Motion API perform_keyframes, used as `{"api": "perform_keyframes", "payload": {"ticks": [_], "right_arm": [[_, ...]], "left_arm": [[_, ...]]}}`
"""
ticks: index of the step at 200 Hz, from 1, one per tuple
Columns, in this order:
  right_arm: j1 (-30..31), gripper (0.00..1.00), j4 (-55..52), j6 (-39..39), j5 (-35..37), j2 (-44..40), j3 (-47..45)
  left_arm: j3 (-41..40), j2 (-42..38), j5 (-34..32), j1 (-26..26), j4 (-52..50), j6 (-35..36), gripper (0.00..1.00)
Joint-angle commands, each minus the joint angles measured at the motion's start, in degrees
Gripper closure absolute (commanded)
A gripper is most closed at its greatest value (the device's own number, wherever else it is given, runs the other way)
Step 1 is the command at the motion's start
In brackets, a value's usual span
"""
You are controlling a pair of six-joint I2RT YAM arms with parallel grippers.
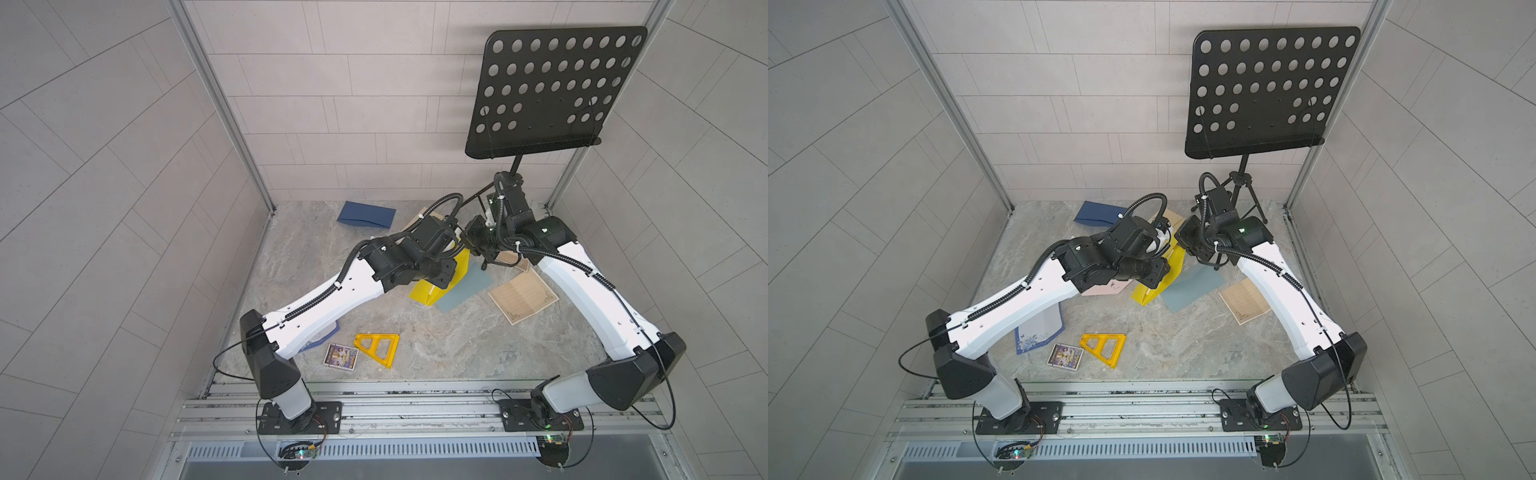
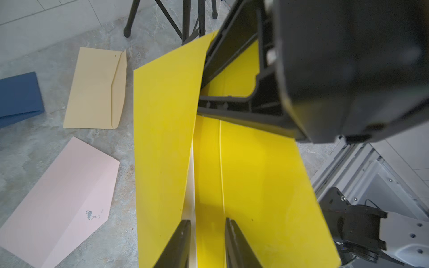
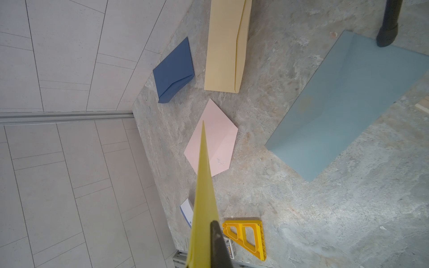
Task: Take the letter paper out of the envelope
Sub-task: Take out the letter paper from the envelope.
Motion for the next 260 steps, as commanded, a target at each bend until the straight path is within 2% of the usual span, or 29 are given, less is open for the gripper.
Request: {"api": "perform_keyframes", "payload": {"ticks": [1, 63, 81, 97, 160, 188, 237, 260], "right_arm": [[0.2, 1.0, -2.4, 2.0, 0.7, -1.7, 0.7], [0.3, 1.0, -2.9, 2.9, 1.4, -1.8, 0.6], [0.4, 1.0, -3.0, 3.2, 1.5, -1.8, 0.6], [0.4, 1.0, -2.8, 3.3, 1.5, -1.8, 0.5], [0.4, 1.0, -2.4, 4.1, 1.0, -1.8, 0.0], [0.4, 1.0, -1.9, 4.8, 0.6, -2.2, -0.8], [0.4, 1.0, -2.1, 5.1, 0.5, -2.4, -1.0], [0.4, 1.0, -2.3, 4.8, 1.1, -2.6, -1.1]], "left_arm": [[1.4, 0.7, -6.5, -0.7, -4.9, 3.2, 0.68], [1.0, 1.2, -6.7, -1.6, -5.6, 4.4, 0.71], [0.9, 1.4, -6.6, -1.9, -5.7, 5.0, 0.76], [1.1, 1.8, -6.5, -2.2, -6.0, 5.7, 0.76], [1.3, 4.0, -8.3, -4.4, -7.1, 8.0, 0.67], [1.5, 4.8, -11.3, -4.7, -7.3, 8.9, 0.67], [1.5, 5.2, -16.7, -5.1, -6.9, 10.1, 0.74], [2.1, 5.1, -16.4, -5.2, -6.9, 10.2, 0.91]]}}
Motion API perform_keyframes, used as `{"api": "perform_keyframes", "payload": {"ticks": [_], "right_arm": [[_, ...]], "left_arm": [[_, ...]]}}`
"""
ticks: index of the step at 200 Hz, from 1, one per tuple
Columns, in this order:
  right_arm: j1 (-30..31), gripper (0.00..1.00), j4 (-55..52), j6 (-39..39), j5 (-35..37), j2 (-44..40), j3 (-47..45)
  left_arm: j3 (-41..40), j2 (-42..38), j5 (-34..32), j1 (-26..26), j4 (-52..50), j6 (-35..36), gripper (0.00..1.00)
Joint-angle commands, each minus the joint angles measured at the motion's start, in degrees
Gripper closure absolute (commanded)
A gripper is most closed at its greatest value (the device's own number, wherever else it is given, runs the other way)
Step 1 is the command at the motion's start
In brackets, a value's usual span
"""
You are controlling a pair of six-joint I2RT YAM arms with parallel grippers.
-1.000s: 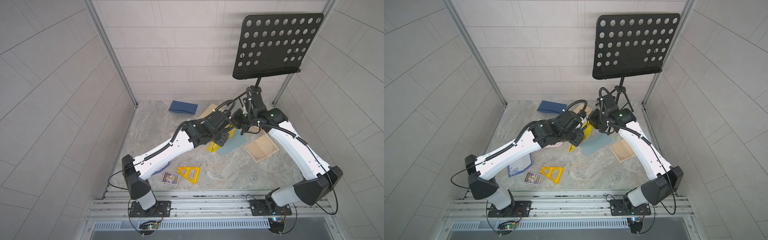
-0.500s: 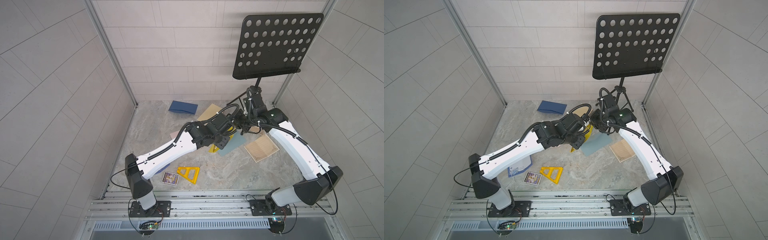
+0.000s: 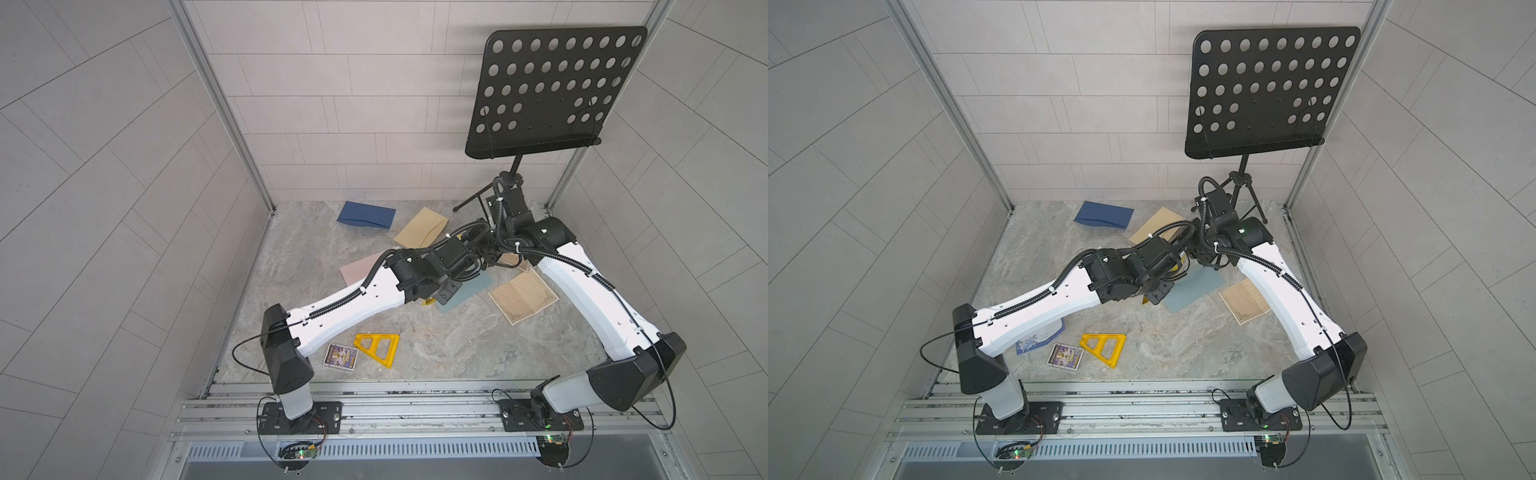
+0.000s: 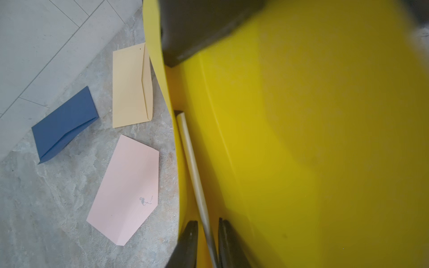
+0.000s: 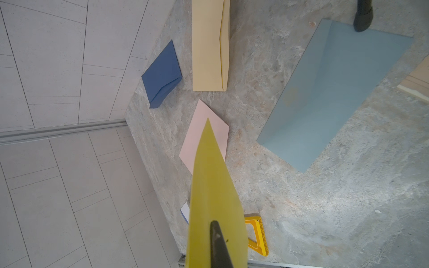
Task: Take the letter paper out of the envelope
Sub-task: Take out the letter paper from the envelope.
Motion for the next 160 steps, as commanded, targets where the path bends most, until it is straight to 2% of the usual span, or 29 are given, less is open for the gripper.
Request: {"api": "perform_keyframes", "payload": {"ticks": [1, 15, 107, 160], "right_arm": [[0.3, 1.0, -0.6, 1.0, -0.1, -2.4, -0.5], [0.3, 1.0, -0.8, 0.4, 0.8, -2.6, -0.9], [-1.6, 1.0, 7.0, -4.8, -0.7, -3.8, -6.9], [-3.1, 1.0, 10.9, -7.5, -1.7, -3.9, -8.5]], "left_arm": [[2.0, 0.5, -2.3, -0.2, -1.4, 1.2, 0.92], [2.8, -0.1, -1.4, -0.4, -1.3, 0.8, 1.0], [1.2, -9.7, 10.4, -0.7, 5.8, -5.8, 1.0], [3.6, -12.3, 12.7, 1.2, 6.0, -11.0, 1.0]]}}
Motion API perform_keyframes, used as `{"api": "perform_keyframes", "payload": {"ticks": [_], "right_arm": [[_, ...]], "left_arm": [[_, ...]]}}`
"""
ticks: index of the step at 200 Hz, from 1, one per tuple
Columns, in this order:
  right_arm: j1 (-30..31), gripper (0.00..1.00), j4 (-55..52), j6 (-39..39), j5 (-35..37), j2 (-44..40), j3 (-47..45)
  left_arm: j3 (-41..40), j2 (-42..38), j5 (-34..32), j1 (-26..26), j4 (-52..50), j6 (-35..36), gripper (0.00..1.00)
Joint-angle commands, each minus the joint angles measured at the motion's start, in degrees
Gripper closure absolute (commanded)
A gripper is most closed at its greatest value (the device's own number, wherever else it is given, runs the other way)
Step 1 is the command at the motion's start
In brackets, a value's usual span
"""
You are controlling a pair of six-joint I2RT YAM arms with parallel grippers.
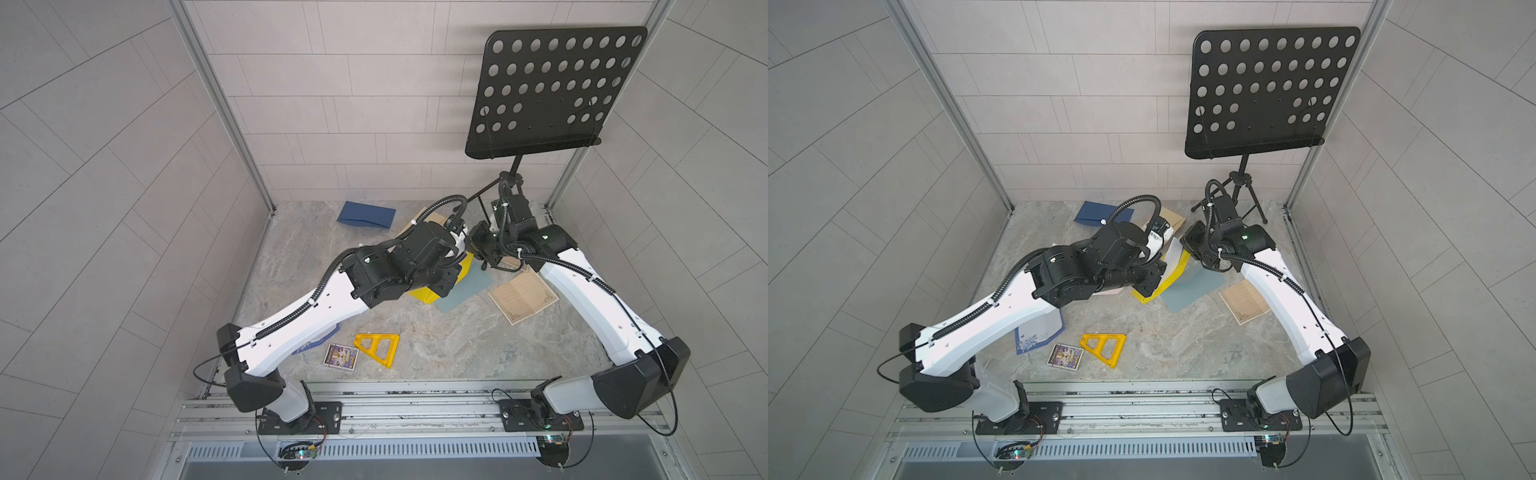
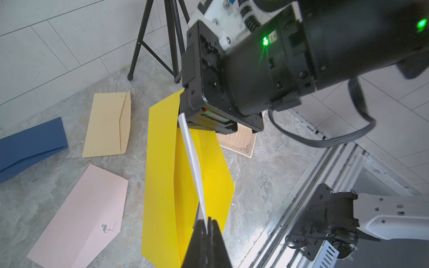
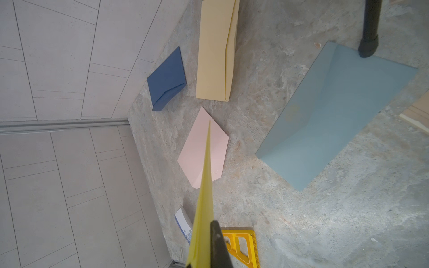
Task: Take the letter paper out of the envelope
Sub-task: Take out the letter paper from the envelope, then place the envelope inside the envelope.
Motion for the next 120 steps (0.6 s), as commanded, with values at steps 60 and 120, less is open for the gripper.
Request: {"api": "perform_keyframes", "payload": {"ticks": [60, 120], "right_arm": [[-0.9, 1.0, 27.1, -4.3, -7.8, -4.8, -15.7], [6.6, 1.0, 50.5, -6.3, -14.5, 4.9, -26.8]], "left_arm": [[-5.5, -8.5, 12.6, 18.5, 2.2, -19.4, 1.0], [-28.4, -20.2, 20.6, 35.1, 7.0, -34.0, 1.0]]}}
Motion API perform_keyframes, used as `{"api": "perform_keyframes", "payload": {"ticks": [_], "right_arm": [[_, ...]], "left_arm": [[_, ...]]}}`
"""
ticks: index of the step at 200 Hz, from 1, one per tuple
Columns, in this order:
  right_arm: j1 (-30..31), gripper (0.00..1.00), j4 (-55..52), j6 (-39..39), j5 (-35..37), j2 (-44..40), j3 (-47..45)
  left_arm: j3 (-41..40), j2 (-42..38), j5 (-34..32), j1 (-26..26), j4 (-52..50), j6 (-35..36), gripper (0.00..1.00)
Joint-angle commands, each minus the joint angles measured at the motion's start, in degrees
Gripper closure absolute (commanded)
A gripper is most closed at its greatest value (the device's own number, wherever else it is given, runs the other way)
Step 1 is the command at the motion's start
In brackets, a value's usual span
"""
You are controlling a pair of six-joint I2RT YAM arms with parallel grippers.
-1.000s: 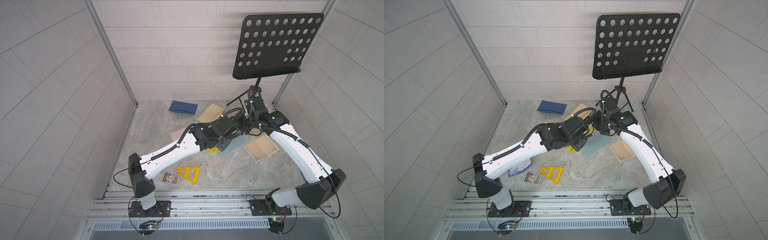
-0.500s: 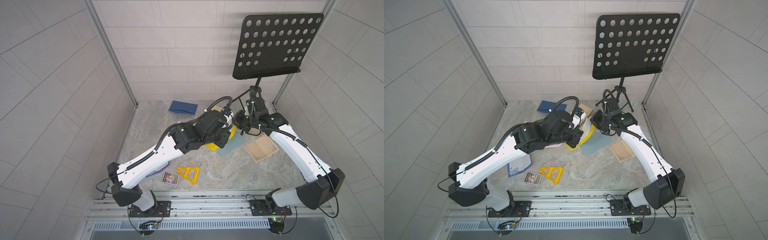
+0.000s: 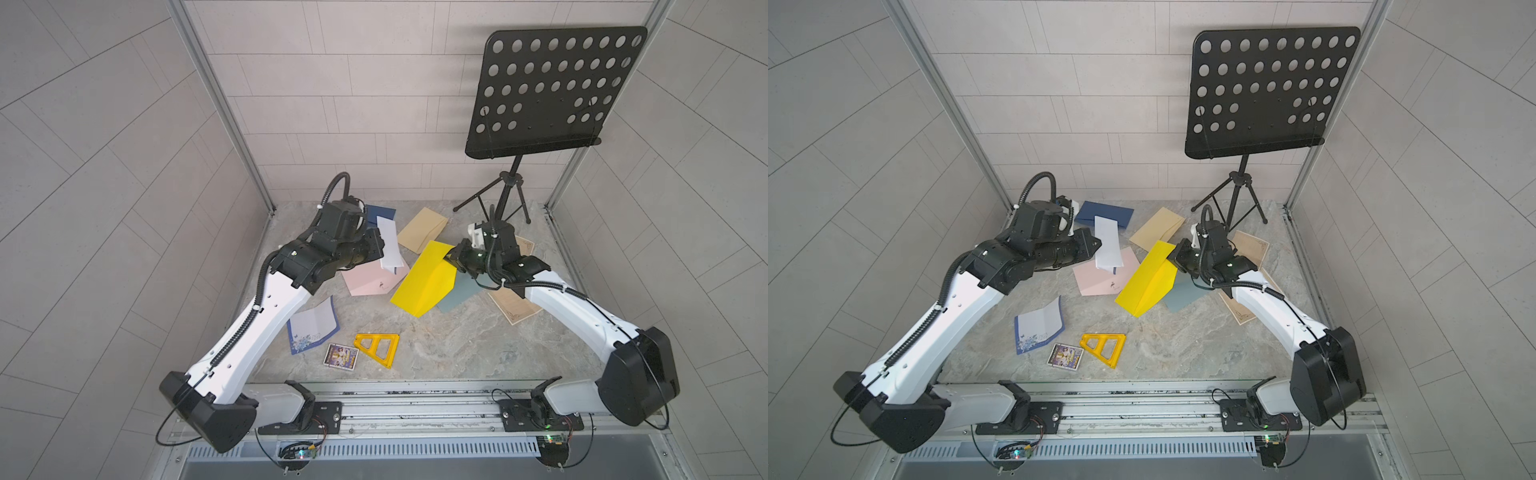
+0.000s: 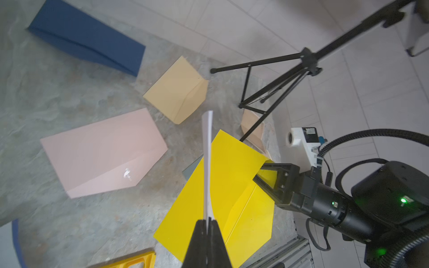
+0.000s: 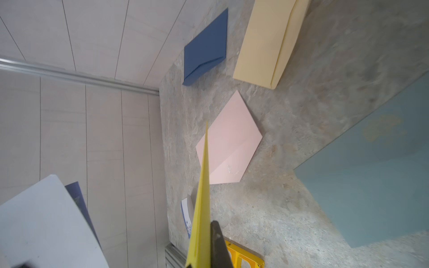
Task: Take the letter paper out of the envelope
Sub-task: Place the envelope inside the envelope.
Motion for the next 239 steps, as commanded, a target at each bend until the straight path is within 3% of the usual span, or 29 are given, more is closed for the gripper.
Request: {"api": "perform_keyframes", "payload": {"ticks": [1, 40, 146, 178, 192, 211, 239], "right_arm": [[3.2, 1.0, 12.9, -1.9, -3.4, 4.9, -1.2], [6.8, 1.0, 18.5, -4.2, -6.5, 17.9, 1.1], [7.9, 1.0, 13.2, -8.3, -8.7, 36.2, 17.0], [7.7, 0.66, -5.5, -12.9, -7.2, 39.4, 27.0], [7.7, 0.56, -17.3, -15.2, -4.1, 39.0, 31.4], [7.8, 0.5, -29.5, -17.1, -0.6, 37.2, 34.9], [8.0, 0.46, -35.4, -17.7, 2.3, 33.4, 35.0]], "left_arm": [[-6.2, -3.4, 4.9, 3.8, 1.5, -8.0, 1.0], [-13.2, -8.1, 7.3, 8.1, 0.1, -10.5, 1.0], [-10.3, -11.4, 5.8, 9.8, -6.3, -6.6, 1.0], [-10.6, -11.3, 5.8, 9.8, -6.3, -6.6, 1.0], [-10.7, -11.1, 5.8, 9.9, -6.2, -6.6, 1.0], [-11.0, -10.7, 6.1, 9.9, -5.0, -7.0, 1.0], [-11.3, -9.6, 7.2, 9.8, -3.1, -7.5, 1.0]]}}
